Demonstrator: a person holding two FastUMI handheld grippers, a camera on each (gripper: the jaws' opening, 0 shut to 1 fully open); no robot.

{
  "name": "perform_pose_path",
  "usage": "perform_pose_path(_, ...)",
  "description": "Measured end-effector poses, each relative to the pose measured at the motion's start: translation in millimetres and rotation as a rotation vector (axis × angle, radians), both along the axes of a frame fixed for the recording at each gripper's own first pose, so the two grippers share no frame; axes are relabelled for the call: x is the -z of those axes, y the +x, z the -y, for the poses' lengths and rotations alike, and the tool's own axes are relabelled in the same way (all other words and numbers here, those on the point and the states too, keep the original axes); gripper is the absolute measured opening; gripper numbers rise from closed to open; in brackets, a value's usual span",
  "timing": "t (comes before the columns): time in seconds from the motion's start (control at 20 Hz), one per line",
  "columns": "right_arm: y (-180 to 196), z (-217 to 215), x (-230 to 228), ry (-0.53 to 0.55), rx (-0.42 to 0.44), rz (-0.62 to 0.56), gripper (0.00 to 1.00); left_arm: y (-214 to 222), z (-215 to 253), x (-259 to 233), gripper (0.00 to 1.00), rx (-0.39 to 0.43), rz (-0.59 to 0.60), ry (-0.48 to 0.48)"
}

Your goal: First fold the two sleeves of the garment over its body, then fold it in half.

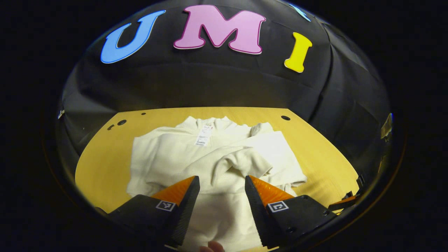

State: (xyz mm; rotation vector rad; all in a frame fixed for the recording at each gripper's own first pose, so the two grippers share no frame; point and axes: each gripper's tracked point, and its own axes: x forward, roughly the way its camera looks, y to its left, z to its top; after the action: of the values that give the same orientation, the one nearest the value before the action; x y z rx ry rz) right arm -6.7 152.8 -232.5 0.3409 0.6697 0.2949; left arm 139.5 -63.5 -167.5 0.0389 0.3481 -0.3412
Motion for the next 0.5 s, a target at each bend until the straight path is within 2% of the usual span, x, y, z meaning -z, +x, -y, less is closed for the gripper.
perform_pose_path(0.3, -8, -15, 10, -0.019, -0.013, -0.013, 0.77, -43, -92, 27, 0.8, -0.043, -0.041, 0.073)
perform_pose_path(0.5, -10, -20, 23, -0.056, -0.012, -0.035, 0.77, -67, -130, 56, 0.81, -0.077, -0.113, 0.095)
